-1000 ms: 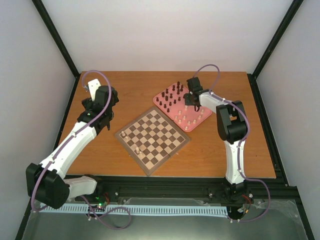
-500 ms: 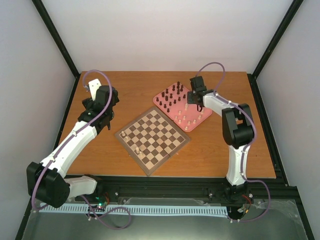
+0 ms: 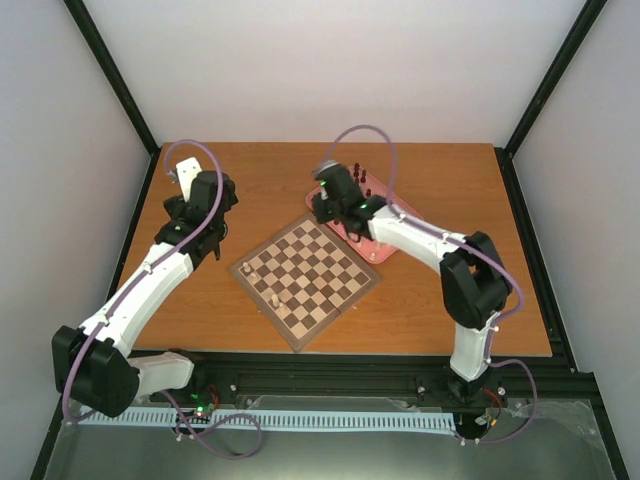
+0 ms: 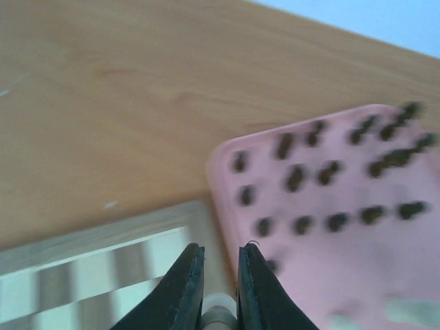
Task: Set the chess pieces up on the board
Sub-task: Place the chess piece on the chessboard.
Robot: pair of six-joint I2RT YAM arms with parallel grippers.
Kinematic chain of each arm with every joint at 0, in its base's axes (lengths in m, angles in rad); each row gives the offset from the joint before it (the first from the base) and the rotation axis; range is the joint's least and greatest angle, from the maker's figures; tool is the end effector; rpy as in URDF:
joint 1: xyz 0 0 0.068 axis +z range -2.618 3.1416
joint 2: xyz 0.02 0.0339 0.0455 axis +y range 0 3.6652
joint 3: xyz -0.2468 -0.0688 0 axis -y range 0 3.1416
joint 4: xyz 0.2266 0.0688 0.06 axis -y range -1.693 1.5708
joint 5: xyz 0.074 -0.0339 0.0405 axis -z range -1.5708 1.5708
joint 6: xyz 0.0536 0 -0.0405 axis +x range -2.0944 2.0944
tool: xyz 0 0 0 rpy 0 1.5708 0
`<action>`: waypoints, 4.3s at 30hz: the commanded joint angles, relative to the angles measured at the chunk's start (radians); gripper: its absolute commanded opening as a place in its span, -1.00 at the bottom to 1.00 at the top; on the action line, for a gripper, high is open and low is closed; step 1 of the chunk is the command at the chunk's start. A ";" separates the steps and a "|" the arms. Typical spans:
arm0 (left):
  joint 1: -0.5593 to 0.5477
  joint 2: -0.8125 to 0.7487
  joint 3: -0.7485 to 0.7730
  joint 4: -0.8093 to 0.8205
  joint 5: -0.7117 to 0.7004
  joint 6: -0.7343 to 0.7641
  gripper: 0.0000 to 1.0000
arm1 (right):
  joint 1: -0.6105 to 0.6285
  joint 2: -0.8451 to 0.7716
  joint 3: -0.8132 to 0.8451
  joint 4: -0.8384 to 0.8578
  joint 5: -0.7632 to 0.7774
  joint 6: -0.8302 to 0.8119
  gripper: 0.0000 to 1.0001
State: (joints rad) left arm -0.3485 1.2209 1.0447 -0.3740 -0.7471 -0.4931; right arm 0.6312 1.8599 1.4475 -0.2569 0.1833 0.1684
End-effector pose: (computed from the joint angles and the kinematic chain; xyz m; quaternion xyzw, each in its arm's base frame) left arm 0.2621 -0.0565 0.3054 -0.2365 0.7974 0.1049 0.5452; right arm 0.3460 0.2408 0.2356 -0.1668 0.8816 0.0930 0.4317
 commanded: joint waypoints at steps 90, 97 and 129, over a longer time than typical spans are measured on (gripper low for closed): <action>0.005 -0.110 -0.014 0.017 -0.023 -0.004 0.99 | 0.529 0.271 0.115 -0.076 -0.012 -0.081 -0.94; 0.005 -0.107 -0.013 0.017 -0.026 -0.005 0.99 | 0.527 0.274 0.112 -0.066 0.006 -0.083 -0.94; 0.005 -0.095 -0.010 0.021 -0.025 -0.001 0.99 | 0.526 0.296 0.111 -0.024 0.021 -0.095 -0.94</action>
State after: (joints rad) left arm -0.3485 1.1229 1.0264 -0.3721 -0.7567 -0.4938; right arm 1.1481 2.1296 1.5421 -0.2947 0.1791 0.0868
